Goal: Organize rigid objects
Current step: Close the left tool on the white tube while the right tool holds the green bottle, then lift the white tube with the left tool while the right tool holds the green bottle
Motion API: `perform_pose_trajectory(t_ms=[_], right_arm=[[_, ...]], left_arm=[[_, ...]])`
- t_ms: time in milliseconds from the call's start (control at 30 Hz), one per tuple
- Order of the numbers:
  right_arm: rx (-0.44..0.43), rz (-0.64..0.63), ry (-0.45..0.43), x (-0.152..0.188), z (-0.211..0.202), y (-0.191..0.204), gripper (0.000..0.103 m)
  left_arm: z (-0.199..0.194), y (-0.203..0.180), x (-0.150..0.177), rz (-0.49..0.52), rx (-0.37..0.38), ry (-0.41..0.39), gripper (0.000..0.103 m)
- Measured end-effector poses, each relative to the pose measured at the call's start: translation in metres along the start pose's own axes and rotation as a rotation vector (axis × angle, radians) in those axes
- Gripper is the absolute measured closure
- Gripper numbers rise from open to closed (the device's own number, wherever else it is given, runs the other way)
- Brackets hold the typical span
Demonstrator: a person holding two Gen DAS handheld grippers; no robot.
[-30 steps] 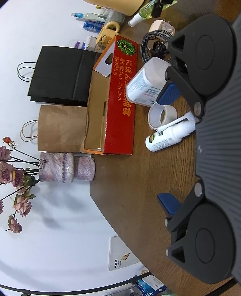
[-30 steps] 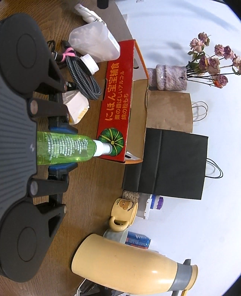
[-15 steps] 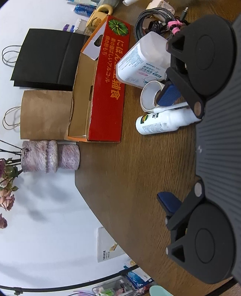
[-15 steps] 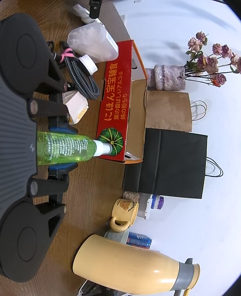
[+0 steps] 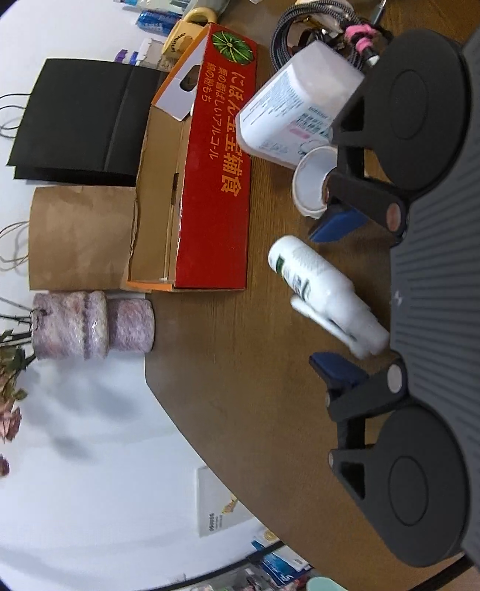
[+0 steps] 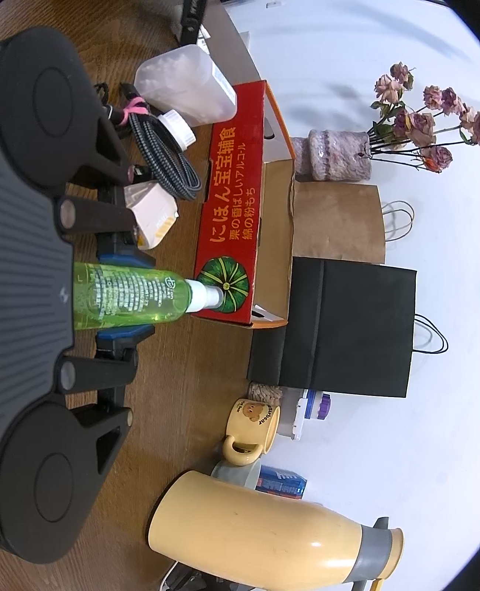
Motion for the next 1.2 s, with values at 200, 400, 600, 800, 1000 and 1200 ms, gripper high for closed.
perform_pose_trajectory(t_ms=[200,400,600,800,1000,1200], right_arm=[[-0.006,0.022,0.021,0.001,0.003,-0.003,0.073],[-0.011,0.03,0.027,0.001,0.005,-0.004,0.073],[-0.017,0.032,0.033,0.002,0.006,-0.004,0.073],[0.012,-0.015,-0.06,-0.002,-0.009,0.002,0.073],[0.014,-0.01,-0.072,-0.003,-0.016,0.005,0.073],[-0.017,0.018,-0.098,-0.006,-0.033,0.009,0.073]], left_arm=[[0.016,0.003,-0.003,-0.001,0.036,0.016,0.075],[0.011,0.001,0.0,0.022,0.022,0.013,0.075],[-0.01,0.009,0.0,0.005,-0.041,-0.048,0.075],[-0.041,0.017,0.001,-0.045,-0.06,-0.123,0.075],[-0.052,0.016,0.005,-0.059,-0.054,-0.131,0.075],[-0.068,0.014,0.009,-0.073,-0.048,-0.154,0.075]])
Point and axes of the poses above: each gripper's, at about its wrist camera, not at the fingertips, and z roughly the way its jaws point, y to its left, x to its underside, the point moved 8 cm from there along z, roughly the way its jaws point, and after that the axes turned 11 degrees about z, right-handed, at the moved point
